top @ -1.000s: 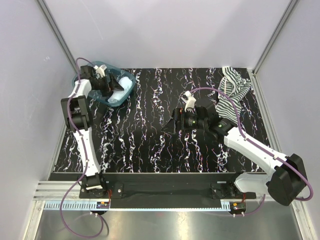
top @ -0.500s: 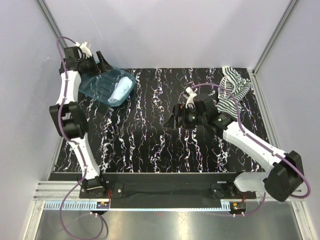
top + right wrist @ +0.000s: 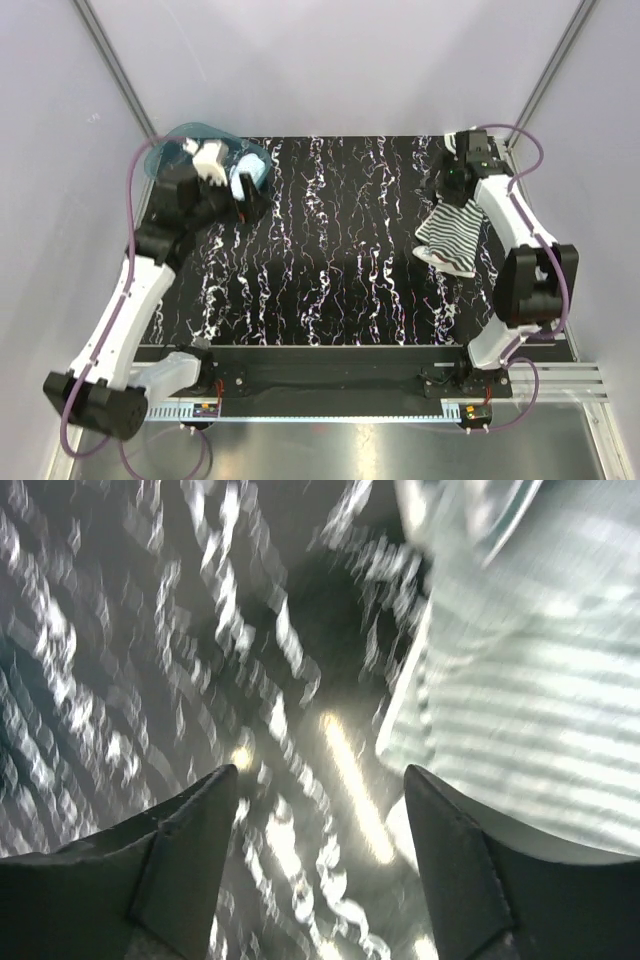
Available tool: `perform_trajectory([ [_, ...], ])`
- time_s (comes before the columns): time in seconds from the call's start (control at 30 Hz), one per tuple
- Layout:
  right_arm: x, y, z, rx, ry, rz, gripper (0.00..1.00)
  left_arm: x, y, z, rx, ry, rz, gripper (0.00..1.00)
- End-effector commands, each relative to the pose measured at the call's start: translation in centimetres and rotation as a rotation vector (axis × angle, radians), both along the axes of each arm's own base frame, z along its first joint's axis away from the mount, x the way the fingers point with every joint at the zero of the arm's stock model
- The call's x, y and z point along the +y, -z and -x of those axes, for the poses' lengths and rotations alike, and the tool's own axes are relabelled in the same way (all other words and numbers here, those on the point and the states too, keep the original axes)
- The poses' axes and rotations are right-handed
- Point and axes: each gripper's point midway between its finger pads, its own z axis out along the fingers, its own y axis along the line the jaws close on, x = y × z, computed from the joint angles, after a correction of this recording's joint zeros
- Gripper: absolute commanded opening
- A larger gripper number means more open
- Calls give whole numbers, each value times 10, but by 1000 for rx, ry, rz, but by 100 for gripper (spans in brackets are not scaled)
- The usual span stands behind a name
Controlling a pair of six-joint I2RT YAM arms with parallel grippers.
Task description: Roll the towels
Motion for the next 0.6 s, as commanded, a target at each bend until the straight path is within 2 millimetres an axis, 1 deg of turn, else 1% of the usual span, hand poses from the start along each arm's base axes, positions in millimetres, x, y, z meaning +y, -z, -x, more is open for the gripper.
perform_trajectory([
  [0.0,-48,-19,-37,-23,85,128,73,-6,65,32,147,10,40,99],
  [0.03,-55,-16,-41,-8,94,143,72,-10,72,41,149,36,35,99],
  [0.07,-58,-1,-48,32,95,164,71,-6,91,54,173,33,20,99],
  [0.1,-80,-10,-58,15,149,196,71,-3,98,59,183,30,9,99],
  [0.13,-89,-4,-59,43,159,212,70,-1,104,63,186,32,-7,99],
  [0.17,-94,12,-64,82,166,221,70,3,108,68,194,26,-21,99],
  [0.2,-98,8,-72,67,167,228,69,5,116,72,208,30,-34,99],
  [0.23,-103,12,-76,77,176,229,69,7,119,74,211,30,-47,99],
  [0.27,-106,27,-77,114,176,235,68,9,120,76,212,26,-53,99],
  [0.3,-110,22,-83,102,186,248,68,6,118,77,208,40,-46,99],
  [0.37,-117,33,-86,133,201,263,68,2,115,77,189,67,-36,99],
  [0.43,-121,36,-91,133,204,273,68,2,117,76,197,67,-40,99],
  [0.47,-123,47,-93,154,205,276,68,1,119,77,206,74,-40,99],
  [0.5,-125,45,-97,147,207,282,68,0,120,77,214,78,-41,99],
  [0.53,-126,49,-99,152,208,283,68,0,122,78,222,81,-41,99],
  [0.57,-124,58,-102,163,198,272,68,-2,122,78,222,86,-39,99],
])
